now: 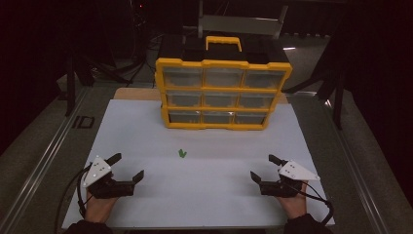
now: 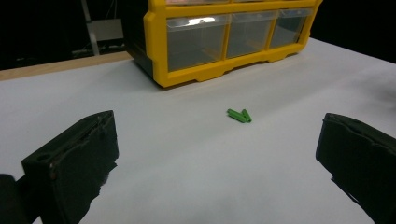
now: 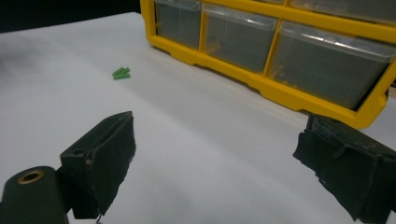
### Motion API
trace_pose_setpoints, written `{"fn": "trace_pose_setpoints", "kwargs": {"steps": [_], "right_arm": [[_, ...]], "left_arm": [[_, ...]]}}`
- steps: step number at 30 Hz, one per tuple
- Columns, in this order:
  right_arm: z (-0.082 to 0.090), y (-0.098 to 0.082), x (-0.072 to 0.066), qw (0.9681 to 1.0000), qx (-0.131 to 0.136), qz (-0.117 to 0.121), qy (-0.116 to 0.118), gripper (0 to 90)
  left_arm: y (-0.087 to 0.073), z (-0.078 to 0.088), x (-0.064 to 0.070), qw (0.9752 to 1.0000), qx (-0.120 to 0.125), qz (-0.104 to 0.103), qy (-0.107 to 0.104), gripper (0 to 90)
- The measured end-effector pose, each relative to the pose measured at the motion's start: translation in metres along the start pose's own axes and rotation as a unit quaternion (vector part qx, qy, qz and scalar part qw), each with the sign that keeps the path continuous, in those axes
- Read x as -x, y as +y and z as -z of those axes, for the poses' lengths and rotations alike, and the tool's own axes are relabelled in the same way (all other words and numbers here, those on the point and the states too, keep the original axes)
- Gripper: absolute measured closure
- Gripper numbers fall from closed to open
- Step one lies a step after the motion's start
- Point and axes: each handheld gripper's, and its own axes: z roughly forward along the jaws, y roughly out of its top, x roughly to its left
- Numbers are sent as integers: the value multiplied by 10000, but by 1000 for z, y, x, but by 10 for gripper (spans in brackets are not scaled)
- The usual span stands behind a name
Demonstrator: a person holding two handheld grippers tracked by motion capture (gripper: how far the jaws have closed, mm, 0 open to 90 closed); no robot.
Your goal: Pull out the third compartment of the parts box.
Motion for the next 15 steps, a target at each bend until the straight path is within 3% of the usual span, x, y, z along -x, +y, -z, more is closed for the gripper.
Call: {"fn": "trace_pose_setpoints", "kwargs": {"steps": [15], "right_arm": [[-1, 3, -1, 10000, -5, -26, -28, 114]], "left_arm": [[-4, -5, -3, 9999, -156, 65, -29, 0]]}}
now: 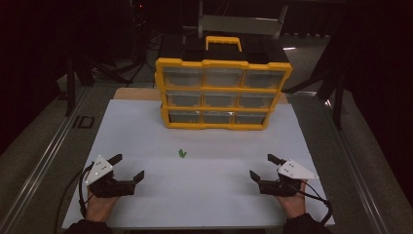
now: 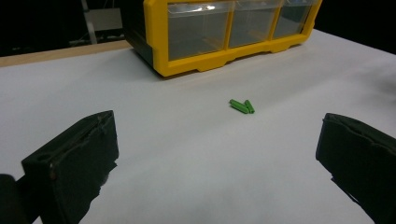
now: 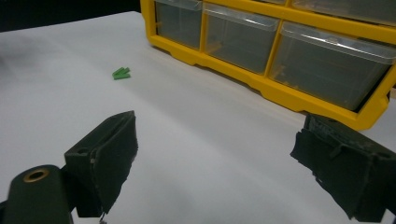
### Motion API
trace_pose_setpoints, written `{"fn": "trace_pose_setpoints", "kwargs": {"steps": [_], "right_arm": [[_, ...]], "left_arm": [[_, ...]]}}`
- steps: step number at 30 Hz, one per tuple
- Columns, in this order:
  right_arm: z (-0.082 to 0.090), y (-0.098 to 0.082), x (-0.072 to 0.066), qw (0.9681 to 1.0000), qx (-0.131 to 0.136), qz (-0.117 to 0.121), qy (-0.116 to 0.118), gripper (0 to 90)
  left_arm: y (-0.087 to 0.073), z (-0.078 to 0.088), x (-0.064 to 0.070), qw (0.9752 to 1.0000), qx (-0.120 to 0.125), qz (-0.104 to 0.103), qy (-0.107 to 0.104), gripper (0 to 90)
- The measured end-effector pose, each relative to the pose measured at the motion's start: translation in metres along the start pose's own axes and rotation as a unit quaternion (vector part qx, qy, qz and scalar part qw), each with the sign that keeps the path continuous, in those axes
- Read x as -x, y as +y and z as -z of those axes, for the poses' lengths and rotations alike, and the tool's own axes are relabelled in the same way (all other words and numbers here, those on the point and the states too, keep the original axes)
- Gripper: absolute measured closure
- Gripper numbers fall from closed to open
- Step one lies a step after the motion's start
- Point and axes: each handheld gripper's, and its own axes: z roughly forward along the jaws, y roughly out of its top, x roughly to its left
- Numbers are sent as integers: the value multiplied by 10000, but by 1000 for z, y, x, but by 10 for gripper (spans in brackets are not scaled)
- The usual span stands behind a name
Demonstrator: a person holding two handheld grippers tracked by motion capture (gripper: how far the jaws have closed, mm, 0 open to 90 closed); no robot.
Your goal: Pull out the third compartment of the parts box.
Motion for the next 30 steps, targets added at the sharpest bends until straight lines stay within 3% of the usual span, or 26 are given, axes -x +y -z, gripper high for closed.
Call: {"fn": "trace_pose_setpoints", "kwargs": {"steps": [6, 13, 18, 30], "right_arm": [[3, 4, 3, 10000, 29, -68, -31, 114], [7, 21, 5, 9993, 266, -194, 163, 127], [1, 35, 0, 9999, 166, 4, 30, 136], [-25, 60, -4, 9998, 69, 165, -62, 148]], "left_arm": [[-1, -1, 1, 9999, -28, -59, 92, 0], [-1, 0, 1, 9999, 25, -48, 116, 0], [-1, 1, 1, 9999, 28, -34, 108, 0], [-2, 1, 1, 9999, 34, -8, 131, 0]]}}
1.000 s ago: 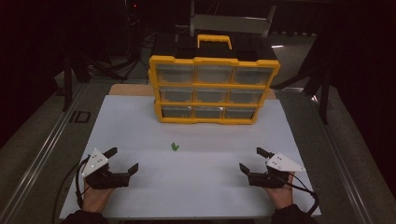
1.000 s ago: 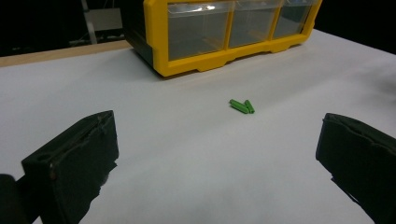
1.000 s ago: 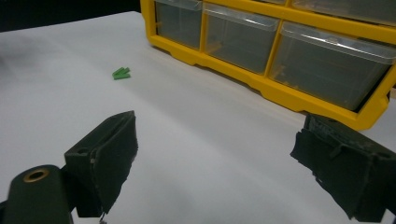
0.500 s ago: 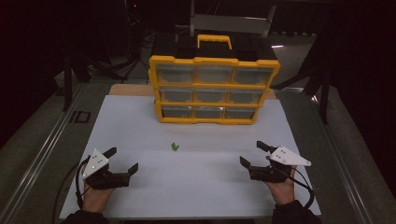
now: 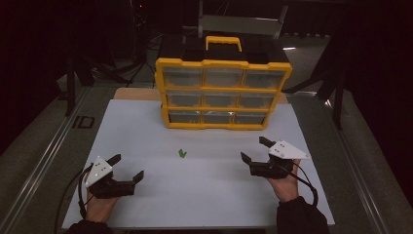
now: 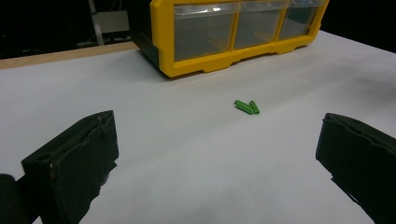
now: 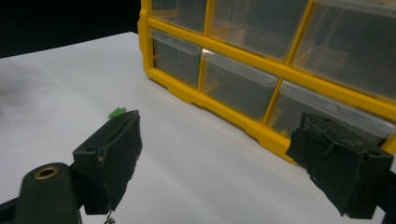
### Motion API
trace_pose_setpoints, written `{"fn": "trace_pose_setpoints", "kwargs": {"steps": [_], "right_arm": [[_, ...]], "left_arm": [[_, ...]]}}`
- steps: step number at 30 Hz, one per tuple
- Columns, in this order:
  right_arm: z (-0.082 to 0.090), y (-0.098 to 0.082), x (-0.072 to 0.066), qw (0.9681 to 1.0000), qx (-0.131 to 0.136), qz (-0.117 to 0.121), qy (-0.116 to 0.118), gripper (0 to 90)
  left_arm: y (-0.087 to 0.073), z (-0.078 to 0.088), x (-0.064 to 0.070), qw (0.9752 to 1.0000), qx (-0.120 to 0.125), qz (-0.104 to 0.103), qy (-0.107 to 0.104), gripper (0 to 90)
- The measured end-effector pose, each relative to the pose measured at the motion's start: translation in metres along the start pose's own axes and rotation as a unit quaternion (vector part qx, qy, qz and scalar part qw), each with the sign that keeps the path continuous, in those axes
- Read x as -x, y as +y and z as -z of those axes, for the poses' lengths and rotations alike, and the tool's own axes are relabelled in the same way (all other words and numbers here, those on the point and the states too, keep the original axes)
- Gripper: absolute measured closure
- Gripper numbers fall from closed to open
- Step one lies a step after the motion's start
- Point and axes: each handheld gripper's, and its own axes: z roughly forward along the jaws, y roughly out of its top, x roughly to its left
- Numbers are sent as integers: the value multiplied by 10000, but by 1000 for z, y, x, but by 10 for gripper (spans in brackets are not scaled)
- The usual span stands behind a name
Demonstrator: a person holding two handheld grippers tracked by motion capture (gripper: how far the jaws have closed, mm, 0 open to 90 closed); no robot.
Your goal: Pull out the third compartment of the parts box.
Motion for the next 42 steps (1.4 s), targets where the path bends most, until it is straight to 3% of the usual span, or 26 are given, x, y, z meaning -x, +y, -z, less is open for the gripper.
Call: {"fn": "trace_pose_setpoints", "kwargs": {"steps": [11, 14, 27, 33, 42], "right_arm": [[-20, 24, 5, 9997, 173, 160, -24, 155], [-22, 29, 12, 9998, 201, 49, -9, 161], [-40, 58, 37, 9990, -143, 323, -264, 175], [-49, 65, 43, 9964, -329, 644, -452, 221], [-57, 75, 53, 9935, -477, 818, -627, 212]], "left_arm": [[0, 1, 1, 10000, 32, 22, -9, 0], [0, 1, 1, 10000, 39, 28, -2, 0], [-1, 1, 0, 10000, 31, 32, -38, 0], [-1, 0, 1, 10000, -2, 21, -43, 0], [-1, 0, 1, 10000, -18, 13, -51, 0]]}}
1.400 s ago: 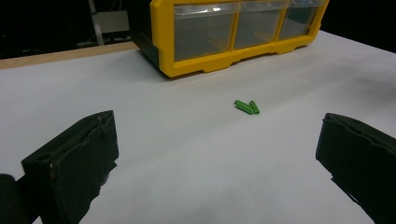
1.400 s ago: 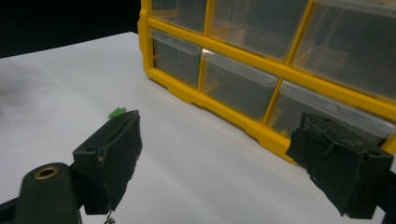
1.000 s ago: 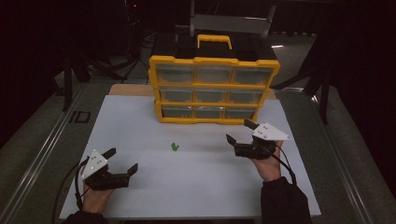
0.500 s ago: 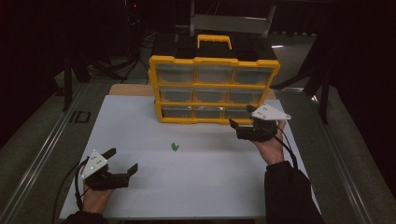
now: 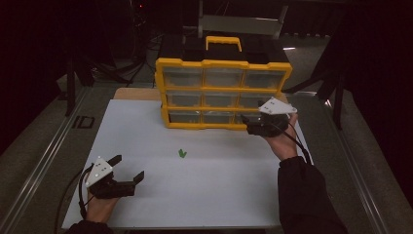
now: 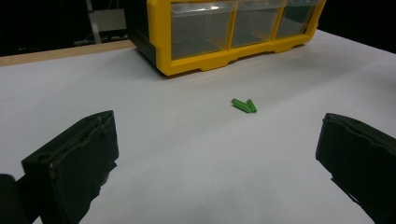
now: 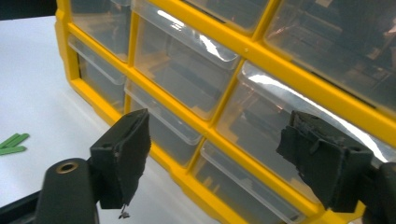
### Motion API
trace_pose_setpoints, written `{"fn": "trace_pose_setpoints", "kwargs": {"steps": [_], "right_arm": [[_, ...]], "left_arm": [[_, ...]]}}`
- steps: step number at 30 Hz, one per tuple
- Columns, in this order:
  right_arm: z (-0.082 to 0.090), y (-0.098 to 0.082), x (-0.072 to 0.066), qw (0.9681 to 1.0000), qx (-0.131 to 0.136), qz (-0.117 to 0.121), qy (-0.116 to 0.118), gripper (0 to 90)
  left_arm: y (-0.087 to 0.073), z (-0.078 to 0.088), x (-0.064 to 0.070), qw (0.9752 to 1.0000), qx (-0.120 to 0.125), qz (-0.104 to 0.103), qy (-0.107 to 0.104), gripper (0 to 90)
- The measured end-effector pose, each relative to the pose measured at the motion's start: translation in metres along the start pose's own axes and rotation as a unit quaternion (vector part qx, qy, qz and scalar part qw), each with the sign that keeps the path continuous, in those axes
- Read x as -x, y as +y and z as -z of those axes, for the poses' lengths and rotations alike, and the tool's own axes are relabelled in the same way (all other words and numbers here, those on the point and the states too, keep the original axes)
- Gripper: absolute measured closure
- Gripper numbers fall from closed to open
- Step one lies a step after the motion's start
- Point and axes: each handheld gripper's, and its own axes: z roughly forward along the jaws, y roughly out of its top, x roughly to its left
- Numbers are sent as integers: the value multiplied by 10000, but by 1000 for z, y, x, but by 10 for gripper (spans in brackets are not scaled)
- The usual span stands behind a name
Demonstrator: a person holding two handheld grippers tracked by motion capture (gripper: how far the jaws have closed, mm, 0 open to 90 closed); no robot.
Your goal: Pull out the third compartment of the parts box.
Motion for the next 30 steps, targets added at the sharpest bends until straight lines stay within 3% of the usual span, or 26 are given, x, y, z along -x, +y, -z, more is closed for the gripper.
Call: {"fn": "trace_pose_setpoints", "kwargs": {"steps": [10, 13, 14, 15, 16, 17, 20, 21, 22, 23, 25, 26, 27, 28, 29, 30], "right_arm": [[-5, 3, 5, 9976, -294, 511, -376, 193], [-6, 7, 6, 9943, -411, 830, -529, 192], [-7, 9, 5, 9911, -508, 1059, -620, 193], [-7, 9, 5, 9911, -508, 1059, -620, 193], [-7, 10, 5, 9891, -562, 1190, -658, 193], [-9, 12, 5, 9844, -676, 1453, -729, 193], [-10, 13, 4, 9805, -745, 1650, -771, 193], [-11, 14, 3, 9746, -822, 1908, -834, 193], [-11, 15, 2, 9726, -840, 1993, -852, 194], [-11, 15, 2, 9726, -840, 1993, -852, 194], [-12, 16, 1, 9663, -919, 2220, -923, 195], [-13, 16, -1, 9613, -1005, 2369, -987, 207], [-13, 16, -1, 9613, -1005, 2369, -987, 207], [-14, 16, -1, 9577, -1040, 2481, -1025, 212], [-15, 17, -2, 9507, -1089, 2684, -1107, 217], [-15, 17, -2, 9507, -1089, 2684, -1107, 217]], "left_arm": [[0, -1, 0, 10000, 0, 5, -9, 0], [0, -1, 1, 10000, -6, 5, -12, 0], [0, -1, 1, 10000, -7, 7, -13, 0], [0, -1, 1, 10000, -8, 6, -10, 0], [0, -1, 0, 10000, -11, 3, -10, 0], [0, -1, 0, 10000, -9, 8, -15, 0], [0, -1, 1, 10000, -11, 4, -16, 0], [0, -1, 0, 10000, -11, 8, -14, 0], [0, -1, 0, 10000, -16, 4, -12, 0], [0, -1, 0, 10000, -16, 4, -12, 0], [0, -1, 0, 10000, -16, 5, -15, 0], [0, -1, 0, 10000, -21, 0, -17, 0], [0, -1, 0, 10000, -28, -5, -17, 0], [0, -1, 0, 10000, -37, -10, -21, 0], [0, -1, 0, 10000, -37, -9, -21, 0], [-1, -2, 0, 10000, -42, -8, -14, 0]]}}
